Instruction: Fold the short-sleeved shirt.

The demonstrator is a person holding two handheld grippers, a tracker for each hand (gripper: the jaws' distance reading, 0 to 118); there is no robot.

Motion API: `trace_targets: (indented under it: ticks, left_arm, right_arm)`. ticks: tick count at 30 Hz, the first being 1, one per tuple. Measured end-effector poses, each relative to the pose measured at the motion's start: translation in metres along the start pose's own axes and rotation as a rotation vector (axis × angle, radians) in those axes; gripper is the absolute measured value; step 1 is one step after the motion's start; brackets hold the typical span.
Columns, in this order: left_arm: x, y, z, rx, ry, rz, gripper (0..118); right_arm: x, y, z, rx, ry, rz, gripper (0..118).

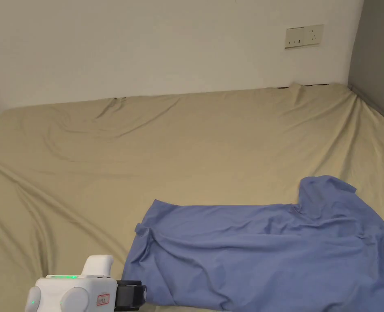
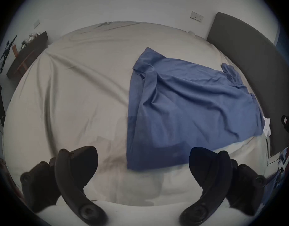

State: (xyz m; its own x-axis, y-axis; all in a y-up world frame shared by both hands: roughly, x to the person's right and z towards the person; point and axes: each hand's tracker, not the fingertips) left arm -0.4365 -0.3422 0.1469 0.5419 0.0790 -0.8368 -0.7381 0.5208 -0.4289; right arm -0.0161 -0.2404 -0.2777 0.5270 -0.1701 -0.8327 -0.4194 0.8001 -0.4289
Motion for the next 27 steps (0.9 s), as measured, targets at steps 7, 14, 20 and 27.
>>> trace_targets:
  ticks: [7, 14, 20, 27]
  left_arm:
    - [0.027, -0.010, -0.009, -0.056, 0.022, -0.068, 31]
    - [0.030, 0.009, 0.002, -0.042, -0.054, -0.039, 11]
    - [0.028, 0.019, 0.049, 0.102, -0.083, -0.009, 11]
    - [0.043, 0.024, 0.053, 0.087, -0.093, -0.063, 11]
  right_arm:
    - [0.004, -0.014, -0.016, -0.045, -0.022, -0.006, 5]
    - [0.019, -0.027, -0.037, -0.103, -0.014, -0.087, 5]
    - [0.051, -0.028, -0.068, -0.144, -0.082, -0.150, 16]
    - [0.052, -0.054, -0.118, -0.333, 0.092, -0.114, 116]
